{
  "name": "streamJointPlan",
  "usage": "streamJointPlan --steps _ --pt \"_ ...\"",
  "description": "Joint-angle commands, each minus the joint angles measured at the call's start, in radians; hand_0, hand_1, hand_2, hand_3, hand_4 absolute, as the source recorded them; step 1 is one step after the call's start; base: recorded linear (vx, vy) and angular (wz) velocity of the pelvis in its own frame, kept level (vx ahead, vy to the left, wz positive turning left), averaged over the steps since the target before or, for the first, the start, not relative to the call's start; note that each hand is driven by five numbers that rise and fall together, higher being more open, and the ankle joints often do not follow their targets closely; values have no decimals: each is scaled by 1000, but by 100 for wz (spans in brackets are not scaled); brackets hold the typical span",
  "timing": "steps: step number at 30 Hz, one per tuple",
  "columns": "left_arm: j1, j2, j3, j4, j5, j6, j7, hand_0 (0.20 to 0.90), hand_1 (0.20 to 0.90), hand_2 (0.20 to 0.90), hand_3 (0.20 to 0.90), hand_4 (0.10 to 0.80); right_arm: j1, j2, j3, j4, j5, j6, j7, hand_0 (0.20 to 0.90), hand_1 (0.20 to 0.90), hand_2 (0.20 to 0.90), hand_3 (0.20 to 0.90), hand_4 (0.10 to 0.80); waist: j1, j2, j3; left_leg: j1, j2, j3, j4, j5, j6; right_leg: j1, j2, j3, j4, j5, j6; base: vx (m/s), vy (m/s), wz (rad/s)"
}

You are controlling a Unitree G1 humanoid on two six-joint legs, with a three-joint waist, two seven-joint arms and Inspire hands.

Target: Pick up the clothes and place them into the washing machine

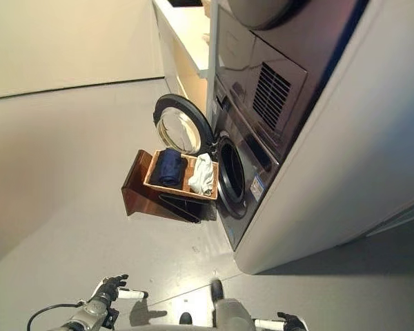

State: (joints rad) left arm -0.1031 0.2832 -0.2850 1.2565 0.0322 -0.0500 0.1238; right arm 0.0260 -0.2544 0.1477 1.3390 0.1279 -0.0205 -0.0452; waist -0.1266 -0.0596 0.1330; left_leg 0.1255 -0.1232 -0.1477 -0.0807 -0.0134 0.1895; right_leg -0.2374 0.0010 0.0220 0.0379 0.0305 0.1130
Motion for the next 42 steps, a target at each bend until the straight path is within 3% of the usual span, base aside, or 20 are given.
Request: streamJointPlan --steps 1,4,6,7,8,10,11,13,16,18,20,22,24,28,31,33,34,36,39,42 --pt "-11 23 14 -67 34 -43 -1 900 900 900 900 800 -1 -52 -7 8 18 -12 -25 900 900 900 900 800 -42 23 -30 79 20 -1 125 -122 -166 28 58 33 10 49 -17 234 -45 62" --pt "5 5 9 -54 38 -39 -7 900 900 900 900 800 13 -57 -16 6 25 -11 -23 900 900 900 900 800 -56 39 -54 91 46 16 212 -99 -205 69 75 19 28 34 -44 260 -63 59" --pt "7 -3 -2 -59 46 -37 -12 900 900 900 900 800 12 -66 -23 -8 42 -16 -21 900 900 900 900 800 -63 47 -49 16 64 46 463 4 -280 121 89 20 28 4 -73 214 -53 25" --pt "7 -2 -2 -59 46 -37 -12 900 900 900 900 800 12 -65 -23 -8 42 -16 -21 900 900 900 900 800 -65 44 -52 12 61 44 462 8 -280 117 84 19 27 5 -72 150 -71 19" --pt "-2 -6 -5 -65 49 -34 -6 900 900 900 900 800 1 -71 -17 -19 52 -15 -24 900 900 900 900 800 -43 14 -22 -140 37 65 705 90 -324 177 65 44 19 -18 -95 132 -61 7" --pt "-4 -5 -5 -72 45 -33 -1 900 900 900 900 800 -7 -72 -10 -22 52 -14 -25 900 900 900 900 800 -28 4 -11 -190 26 74 800 80 -305 192 62 55 19 -21 -104 162 -54 -15" --pt "-1 -4 -1 -80 34 -32 12 900 900 900 900 800 -17 -72 -4 -35 57 -14 -33 900 900 900 900 800 -1 -32 -2 -300 40 107 851 79 -250 226 37 75 12 -34 -118 198 -34 -34" --pt "6 -2 -2 -76 33 -36 20 900 900 900 900 800 -23 -67 4 -39 58 -17 -36 900 900 900 900 800 22 -44 -2 -386 107 126 762 35 -211 252 30 106 11 -50 -111 301 46 -48" --pt "15 -5 3 -40 25 -34 31 900 900 900 900 800 -32 -63 11 -50 65 -26 -41 900 900 900 900 800 44 -13 -7 -366 232 125 344 80 -238 317 36 159 -9 -113 -91 387 218 -50" --pt "23 -10 3 -24 24 -31 29 900 900 900 900 800 -27 -70 7 -50 59 -26 -39 900 900 900 900 800 54 13 -19 -351 247 93 148 142 -260 355 30 189 -17 -141 -85 395 265 -48" --pt "35 -17 7 -4 26 -31 23 900 900 900 900 800 -21 -71 -3 -45 61 -23 -34 900 900 900 900 800 54 29 -39 -319 241 106 93 147 -261 381 6 206 -10 -173 -74 347 294 -43" --pt "43 -13 7 -2 34 -34 15 900 900 900 900 800 -23 -70 -1 -32 54 -22 -24 900 900 900 900 800 68 28 -58 -308 200 45 135 117 -252 380 -29 227 18 -175 -54 332 288 -70" --pt "30 -4 -8 -5 44 -39 5 900 900 900 900 800 -20 -70 -18 -28 61 -22 -23 900 900 900 900 800 63 17 -56 -304 170 84 165 77 -229 362 -72 247 76 -165 -25 255 289 -105" --pt "21 25 -13 -19 49 -36 1 900 900 900 900 800 -35 -76 -30 -22 64 -20 -13 900 900 900 900 800 58 22 -44 -273 134 128 194 13 -182 259 -87 282 257 -48 4 199 237 -69" --pt "12 47 -17 -46 48 -36 0 900 900 900 900 800 -39 -83 -43 -16 76 -19 -10 900 900 900 900 800 40 38 -20 -229 130 146 197 -20 -159 179 -63 231 393 -8 9 199 224 -35" --pt "9 55 -3 -53 40 -36 4 900 900 900 900 800 -38 -83 -53 -19 81 -20 -13 900 900 900 900 800 37 49 -23 -181 125 160 183 -48 -156 131 -84 119 371 -33 3 244 181 -21" --pt "9 55 -3 -53 40 -36 4 900 900 900 900 800 -38 -83 -53 -19 81 -20 -13 900 900 900 900 800 35 49 -21 -178 124 157 182 -49 -156 135 -85 116 373 -36 3 183 57 -29" --pt "10 56 8 -50 31 -37 10 900 900 900 900 800 -38 -77 -52 -21 84 -21 -14 900 900 900 900 800 42 48 -31 -138 122 169 165 -71 -165 97 -92 8 259 -76 -2 255 15 -20" --pt "13 40 17 -42 31 -39 10 900 900 900 900 800 -48 -70 -42 -36 83 -24 -17 900 900 900 900 800 37 27 -32 -53 109 177 148 -122 -182 76 -108 -153 45 -12 6 356 -45 -49" --pt "16 30 14 -30 45 -39 0 900 900 900 900 800 -38 -57 -24 -41 94 -26 -9 900 900 900 900 800 18 12 -35 -26 112 154 178 -135 -199 100 -72 -57 21 -6 -2 261 -83 19"
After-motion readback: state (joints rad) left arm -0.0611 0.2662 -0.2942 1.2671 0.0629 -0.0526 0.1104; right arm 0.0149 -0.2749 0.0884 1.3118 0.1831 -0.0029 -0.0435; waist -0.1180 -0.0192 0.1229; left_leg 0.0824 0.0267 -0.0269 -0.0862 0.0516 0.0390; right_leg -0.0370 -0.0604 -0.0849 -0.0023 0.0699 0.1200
